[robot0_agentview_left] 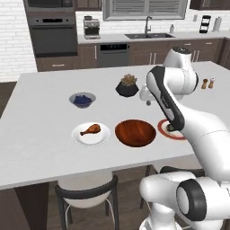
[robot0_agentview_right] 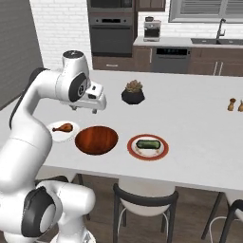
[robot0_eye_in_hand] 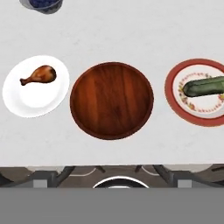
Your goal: Pick the chicken drumstick and cucumber from their plates and place them in the bowl. Then put the bowl in the fridge.
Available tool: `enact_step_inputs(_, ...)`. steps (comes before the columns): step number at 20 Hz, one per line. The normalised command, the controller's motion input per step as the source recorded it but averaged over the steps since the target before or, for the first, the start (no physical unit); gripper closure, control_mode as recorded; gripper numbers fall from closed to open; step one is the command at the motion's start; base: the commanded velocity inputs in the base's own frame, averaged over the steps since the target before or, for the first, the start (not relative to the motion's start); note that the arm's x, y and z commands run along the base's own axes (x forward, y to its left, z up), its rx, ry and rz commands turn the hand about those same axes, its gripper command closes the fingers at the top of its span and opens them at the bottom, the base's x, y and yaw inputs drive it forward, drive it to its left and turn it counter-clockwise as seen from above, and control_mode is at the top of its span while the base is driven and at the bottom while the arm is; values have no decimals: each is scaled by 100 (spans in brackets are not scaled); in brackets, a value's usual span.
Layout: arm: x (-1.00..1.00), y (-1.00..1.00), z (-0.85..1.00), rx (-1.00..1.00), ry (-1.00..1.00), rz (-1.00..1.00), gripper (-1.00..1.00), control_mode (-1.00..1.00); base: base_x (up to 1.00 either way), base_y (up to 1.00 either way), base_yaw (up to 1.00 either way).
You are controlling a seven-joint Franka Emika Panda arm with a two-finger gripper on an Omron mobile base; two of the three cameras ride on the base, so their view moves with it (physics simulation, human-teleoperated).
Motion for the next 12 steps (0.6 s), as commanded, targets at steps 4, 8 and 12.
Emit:
enact_step_inputs(4,54,-77,-21,0,7,-32,-100,-100,0,0,0)
enact_step_inputs(8,60,-97,-21,0,14,-33,-100,-100,0,0,0)
enact_step_inputs(12,49,-100,-46,0,11,-31,-100,-100,0,0,0)
